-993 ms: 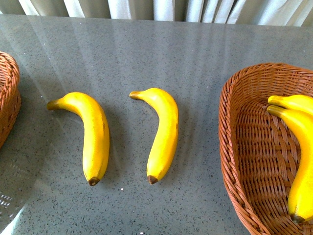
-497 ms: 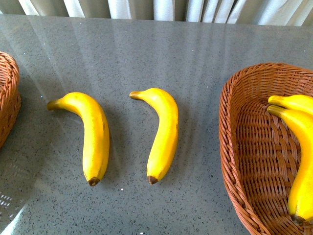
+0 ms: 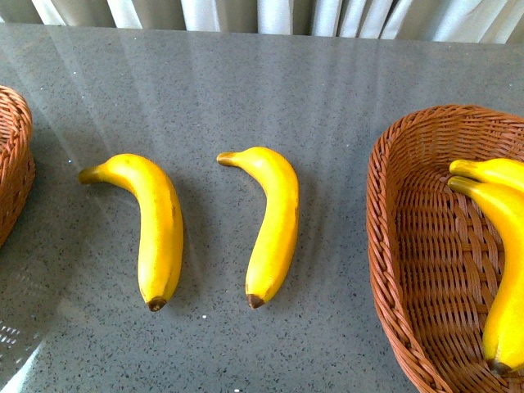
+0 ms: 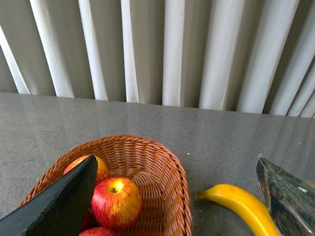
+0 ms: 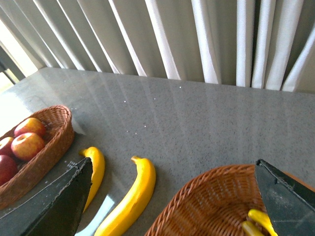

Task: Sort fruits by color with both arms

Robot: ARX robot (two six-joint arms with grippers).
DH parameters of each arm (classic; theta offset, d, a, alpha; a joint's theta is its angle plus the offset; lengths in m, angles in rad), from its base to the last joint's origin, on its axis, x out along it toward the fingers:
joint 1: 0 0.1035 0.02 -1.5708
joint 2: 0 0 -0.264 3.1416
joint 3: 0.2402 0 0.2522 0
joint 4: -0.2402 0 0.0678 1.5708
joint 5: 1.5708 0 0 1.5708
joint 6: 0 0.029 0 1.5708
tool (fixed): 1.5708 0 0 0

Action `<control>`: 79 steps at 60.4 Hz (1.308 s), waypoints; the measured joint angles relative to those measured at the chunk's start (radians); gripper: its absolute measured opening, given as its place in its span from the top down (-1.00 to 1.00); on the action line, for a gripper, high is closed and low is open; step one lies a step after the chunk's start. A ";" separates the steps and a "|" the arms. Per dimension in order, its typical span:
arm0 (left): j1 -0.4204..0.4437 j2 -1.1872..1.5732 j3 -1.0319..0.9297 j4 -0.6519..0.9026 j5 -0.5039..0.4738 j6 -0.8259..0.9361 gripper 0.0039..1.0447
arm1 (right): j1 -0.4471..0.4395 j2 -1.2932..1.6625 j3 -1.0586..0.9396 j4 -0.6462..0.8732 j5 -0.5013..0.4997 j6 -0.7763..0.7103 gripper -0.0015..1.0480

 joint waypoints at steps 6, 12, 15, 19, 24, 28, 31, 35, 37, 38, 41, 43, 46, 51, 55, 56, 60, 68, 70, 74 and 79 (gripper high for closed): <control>0.000 0.000 0.000 0.000 0.000 0.000 -0.83 | 0.120 0.227 0.106 0.052 0.101 0.009 -0.82; 0.000 0.000 0.000 0.000 0.000 0.000 -0.83 | 0.259 0.473 0.241 0.084 0.198 0.020 -0.82; 0.000 0.000 0.000 0.000 0.000 0.000 -0.83 | 0.315 0.573 0.308 0.080 0.218 0.044 -0.82; 0.000 0.000 0.000 0.000 0.000 0.000 -0.83 | 0.387 0.705 0.401 0.065 0.243 0.083 -0.82; 0.000 0.000 0.000 0.000 0.000 0.000 -0.83 | 0.452 0.818 0.492 0.039 0.291 0.102 -0.82; 0.000 0.000 0.000 0.000 0.000 0.000 -0.83 | 0.505 0.909 0.575 0.008 0.325 0.116 -0.82; 0.000 0.000 0.000 0.000 0.000 0.000 -0.83 | 0.535 0.961 0.624 -0.024 0.347 0.122 -0.82; 0.000 0.000 0.000 0.000 0.000 0.000 -0.83 | 0.572 1.020 0.676 -0.057 0.368 0.122 -0.82; 0.000 0.000 0.000 0.000 0.000 0.000 -0.83 | 0.589 1.047 0.702 -0.077 0.374 0.122 -0.82; 0.000 0.000 0.000 0.000 0.000 0.000 -0.83 | 0.600 1.063 0.718 -0.093 0.378 0.121 -0.82; 0.000 0.000 0.000 0.000 0.000 0.000 -0.83 | 0.636 1.114 0.770 -0.153 0.397 0.121 -0.82; 0.000 0.000 0.000 0.000 0.000 0.000 -0.83 | 0.657 1.143 0.799 -0.184 0.394 0.123 -0.82; 0.000 0.000 0.000 0.000 0.000 0.000 -0.83 | 0.682 1.176 0.832 -0.217 0.396 0.123 -0.82; 0.000 0.000 0.000 0.000 0.000 0.000 -0.83 | 0.708 1.215 0.865 -0.242 0.402 0.122 -0.82; 0.000 0.000 0.000 0.000 0.000 0.000 -0.83 | 0.725 1.249 0.892 -0.259 0.410 0.121 -0.82; 0.000 0.000 0.000 0.000 0.000 0.000 -0.83 | 0.728 1.255 0.897 -0.262 0.418 0.117 -0.82; 0.000 0.000 0.000 0.000 0.000 0.000 -0.83 | 0.740 1.281 0.915 -0.276 0.424 0.113 -0.82; 0.000 0.000 0.000 0.000 0.000 0.000 -0.83 | 0.756 1.320 0.944 -0.292 0.424 0.114 -0.82; 0.000 0.000 0.000 0.000 0.000 0.000 -0.83 | 0.760 1.331 0.956 -0.297 0.424 0.114 -0.82; 0.000 0.000 0.000 0.000 0.000 0.000 -0.83 | 0.771 1.358 0.989 -0.313 0.433 0.114 -0.82; 0.000 0.000 0.000 0.000 0.000 0.000 -0.83 | 0.778 1.374 1.011 -0.325 0.442 0.115 -0.82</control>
